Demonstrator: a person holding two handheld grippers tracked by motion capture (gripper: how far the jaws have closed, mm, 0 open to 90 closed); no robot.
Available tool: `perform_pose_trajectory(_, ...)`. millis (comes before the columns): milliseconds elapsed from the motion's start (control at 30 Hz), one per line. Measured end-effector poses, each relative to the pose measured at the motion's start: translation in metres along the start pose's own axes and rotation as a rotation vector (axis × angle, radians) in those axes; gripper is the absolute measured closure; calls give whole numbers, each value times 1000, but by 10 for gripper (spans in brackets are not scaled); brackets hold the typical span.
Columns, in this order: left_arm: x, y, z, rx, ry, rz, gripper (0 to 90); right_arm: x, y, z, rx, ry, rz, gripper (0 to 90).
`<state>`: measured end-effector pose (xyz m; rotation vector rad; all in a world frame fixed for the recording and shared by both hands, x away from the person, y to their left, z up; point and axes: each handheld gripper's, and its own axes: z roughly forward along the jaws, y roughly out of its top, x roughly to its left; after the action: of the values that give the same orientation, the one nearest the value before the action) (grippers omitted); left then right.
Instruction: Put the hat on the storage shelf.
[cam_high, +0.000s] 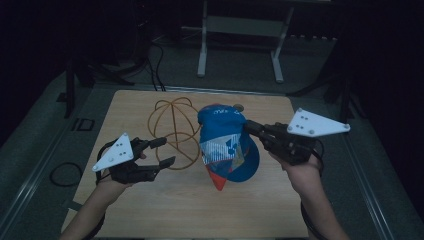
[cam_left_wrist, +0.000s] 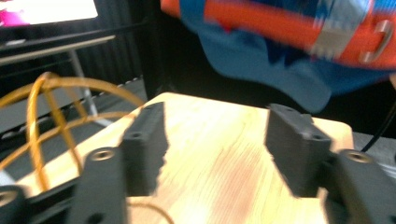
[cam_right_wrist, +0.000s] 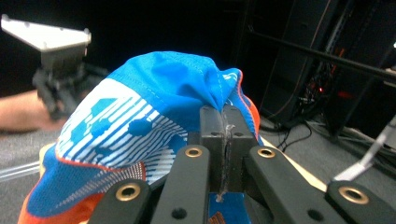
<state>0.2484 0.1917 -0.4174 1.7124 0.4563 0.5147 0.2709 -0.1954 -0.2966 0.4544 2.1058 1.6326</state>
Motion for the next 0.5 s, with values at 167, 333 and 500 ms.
perform_pose_trajectory(167,1,-31,-9,13,96,-60,137,-4,22,22,-8,7,-15,894)
perform_pose_trajectory(333,5,-62,-21,40,206,-105,78,-9,41,47,-2,14,-19,894)
perform_pose_trajectory(500,5,-85,-31,74,291,-142,38,-9,54,77,40,2,-41,894)
